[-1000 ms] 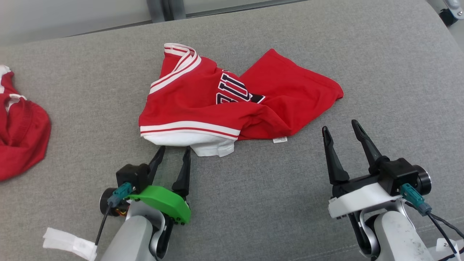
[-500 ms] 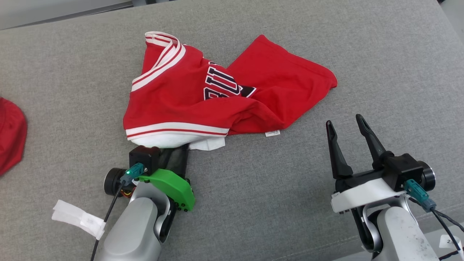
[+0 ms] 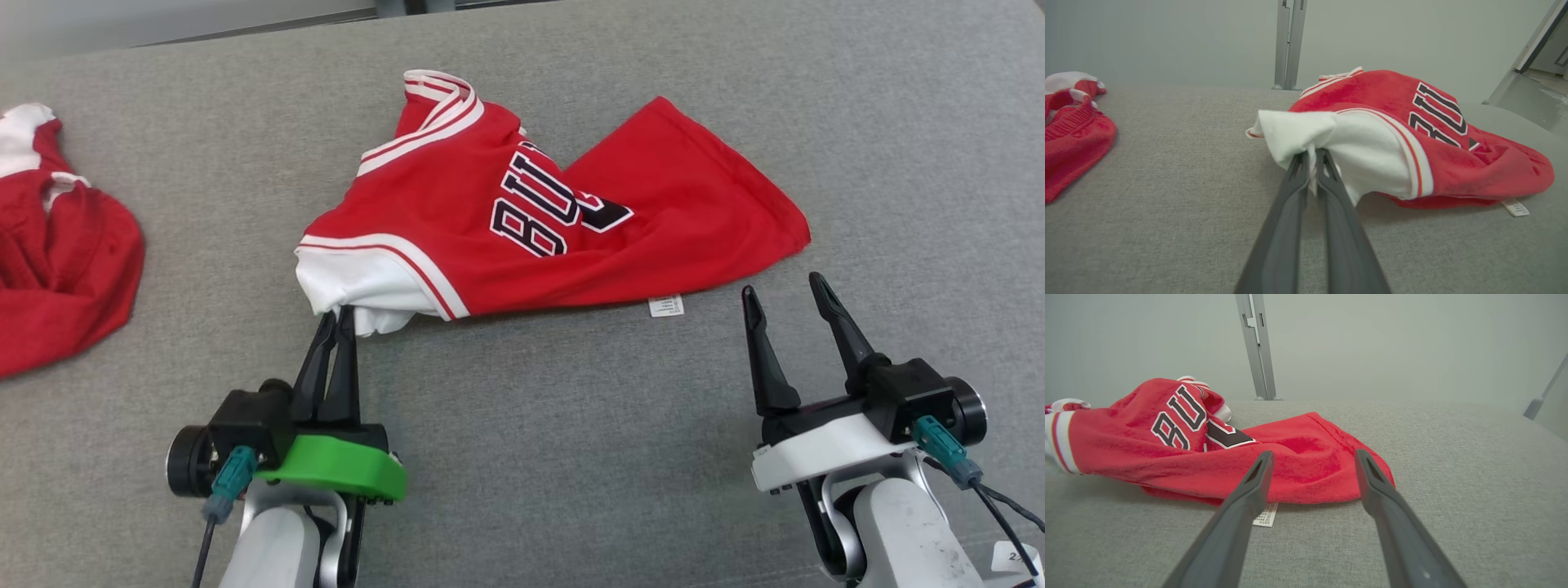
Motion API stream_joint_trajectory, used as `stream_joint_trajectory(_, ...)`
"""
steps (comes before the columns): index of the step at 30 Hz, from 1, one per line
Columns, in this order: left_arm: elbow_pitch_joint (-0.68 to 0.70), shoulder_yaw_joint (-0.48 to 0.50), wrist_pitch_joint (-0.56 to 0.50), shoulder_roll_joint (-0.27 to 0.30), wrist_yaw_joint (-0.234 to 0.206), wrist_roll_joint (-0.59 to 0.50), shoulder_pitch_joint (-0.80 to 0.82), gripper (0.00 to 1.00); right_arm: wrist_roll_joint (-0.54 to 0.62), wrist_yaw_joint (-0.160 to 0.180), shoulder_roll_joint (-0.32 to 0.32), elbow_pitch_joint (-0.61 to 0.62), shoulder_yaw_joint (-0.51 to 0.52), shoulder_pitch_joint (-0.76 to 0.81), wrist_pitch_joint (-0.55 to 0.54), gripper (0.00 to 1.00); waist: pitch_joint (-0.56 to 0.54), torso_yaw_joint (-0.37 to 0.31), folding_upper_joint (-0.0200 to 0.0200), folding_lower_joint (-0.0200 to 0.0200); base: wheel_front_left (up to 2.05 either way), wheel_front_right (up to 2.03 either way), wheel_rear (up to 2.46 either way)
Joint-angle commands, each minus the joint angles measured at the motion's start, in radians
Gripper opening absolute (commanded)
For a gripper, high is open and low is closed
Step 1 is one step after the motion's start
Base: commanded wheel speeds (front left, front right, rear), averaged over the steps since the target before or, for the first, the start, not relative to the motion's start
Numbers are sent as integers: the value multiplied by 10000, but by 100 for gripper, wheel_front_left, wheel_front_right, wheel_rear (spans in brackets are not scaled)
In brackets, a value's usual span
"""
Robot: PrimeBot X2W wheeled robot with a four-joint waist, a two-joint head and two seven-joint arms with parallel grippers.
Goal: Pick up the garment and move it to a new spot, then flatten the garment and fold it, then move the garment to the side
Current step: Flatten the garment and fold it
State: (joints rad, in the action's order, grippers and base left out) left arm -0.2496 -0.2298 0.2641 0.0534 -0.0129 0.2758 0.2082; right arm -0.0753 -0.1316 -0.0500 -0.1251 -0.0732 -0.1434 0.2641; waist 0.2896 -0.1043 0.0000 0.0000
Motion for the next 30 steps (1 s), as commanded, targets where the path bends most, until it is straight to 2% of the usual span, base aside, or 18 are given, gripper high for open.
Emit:
stream_joint_trajectory(1, 368, 93, 2, 70, -175, -209, -359, 0, 54, 18, -13, -20, -28, 128, 6, 100, -227, 475, 0, 0, 0, 0, 0)
stream_joint_trajectory(4, 945, 191, -21, 89, -539, -384, -1003, 0, 90, 18, -10, -37, -128, 133, 4, 100, -293, 700, 0, 0, 0, 0, 0)
stream_joint_trajectory(7, 998, 4, -845, 89, -756, -389, -1465, 0, 128, 18, -13, -61, -152, 133, 4, 100, -306, 868, 0, 0, 0, 0, 0)
stream_joint_trajectory(10, 1018, -331, -1670, 70, -513, -101, -1780, 0, 149, 18, -11, -85, -198, 161, 4, 100, -308, 969, 0, 0, 0, 0, 0)
stream_joint_trajectory(11, 1075, -480, -1863, 63, -309, 59, -1836, 41, 153, 18, -13, -100, -224, 159, 4, 100, -307, 983, 0, 0, 0, 0, 0)
stream_joint_trajectory(12, 1209, -704, -1886, 67, 32, 140, -1822, 100, 154, 18, -14, -105, -238, 152, 4, 100, -303, 987, 0, 0, 0, 0, 0)
stream_joint_trajectory(13, 1359, -844, -1808, 43, 446, 511, -1849, 100, 154, 18, -13, -112, -242, 141, 4, 100, -294, 996, 0, 0, 0, 0, 0)
stream_joint_trajectory(15, 1574, -740, -1663, 92, 700, 966, -1971, 100, 145, 18, -11, -131, -267, 142, 4, 100, -291, 992, 0, 0, 0, 0, 0)
stream_joint_trajectory(24, 1281, 209, -1607, 871, -513, 469, -2215, 100, 128, 18, -13, -204, -367, 161, 4, 100, -351, 826, 0, 0, 0, 0, 0)
stream_joint_trajectory(30, 475, -52, -1881, 788, -340, 590, -1916, 100, 164, 18, -11, -241, -401, 157, 4, 100, -421, 730, 0, 0, 0, 0, 0)
